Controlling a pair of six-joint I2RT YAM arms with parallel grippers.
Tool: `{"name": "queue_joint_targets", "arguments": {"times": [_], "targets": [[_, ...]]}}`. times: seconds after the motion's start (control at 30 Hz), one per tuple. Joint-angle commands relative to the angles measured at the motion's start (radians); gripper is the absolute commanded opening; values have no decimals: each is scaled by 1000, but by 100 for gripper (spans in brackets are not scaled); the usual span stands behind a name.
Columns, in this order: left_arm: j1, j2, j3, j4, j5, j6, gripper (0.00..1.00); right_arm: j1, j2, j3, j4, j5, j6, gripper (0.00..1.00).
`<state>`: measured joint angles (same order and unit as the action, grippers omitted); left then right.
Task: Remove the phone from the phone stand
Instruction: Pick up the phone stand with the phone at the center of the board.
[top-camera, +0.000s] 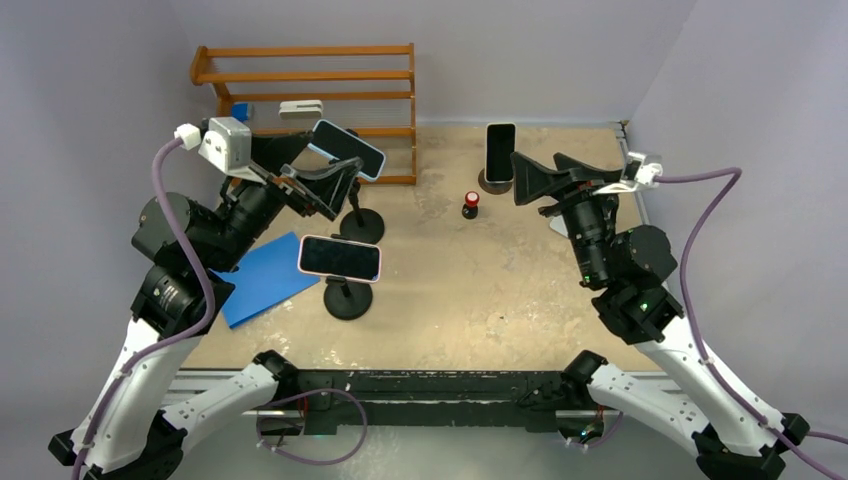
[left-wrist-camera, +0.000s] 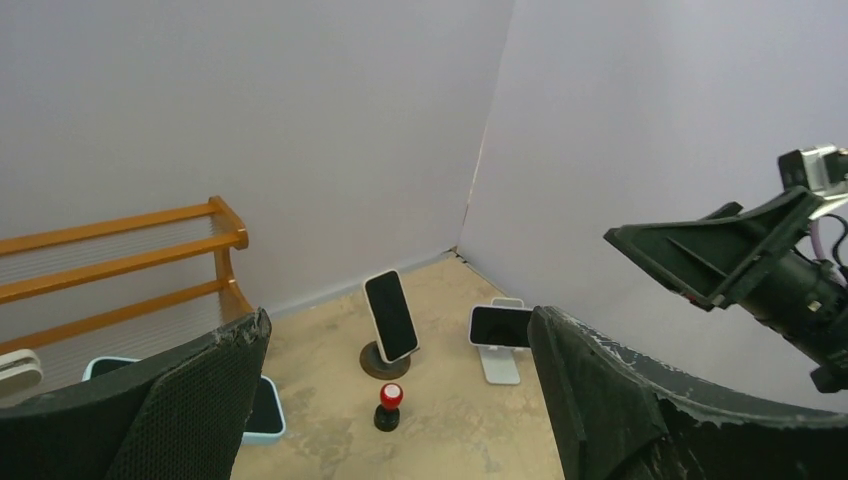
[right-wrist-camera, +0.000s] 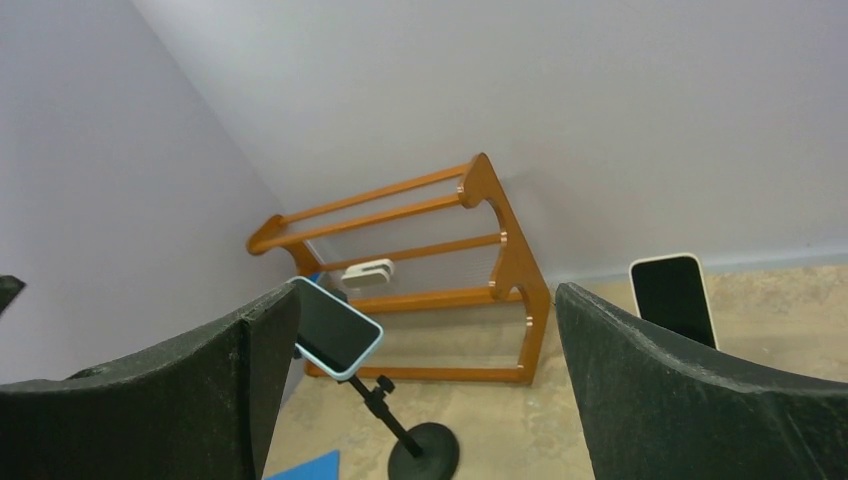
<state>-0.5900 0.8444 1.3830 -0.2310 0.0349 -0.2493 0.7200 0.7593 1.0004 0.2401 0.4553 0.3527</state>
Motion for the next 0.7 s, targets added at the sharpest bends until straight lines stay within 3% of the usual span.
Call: {"name": "queue_joint_targets", "arguments": {"times": [0.0, 0.2, 0.4, 0.67], "targets": [[5, -32, -7, 34, 71, 22, 100, 6, 10, -25, 63, -26, -48, 99], [4, -66, -63, -71, -89, -77, 100, 6, -2, -144, 186, -59, 14, 93], [4, -67, -96, -244, -281, -242, 100, 6, 23, -153, 171, -144, 49, 93], [4, -121, -163, -414, -340, -435, 100, 6, 42, -165, 163, -221, 57, 95]]}}
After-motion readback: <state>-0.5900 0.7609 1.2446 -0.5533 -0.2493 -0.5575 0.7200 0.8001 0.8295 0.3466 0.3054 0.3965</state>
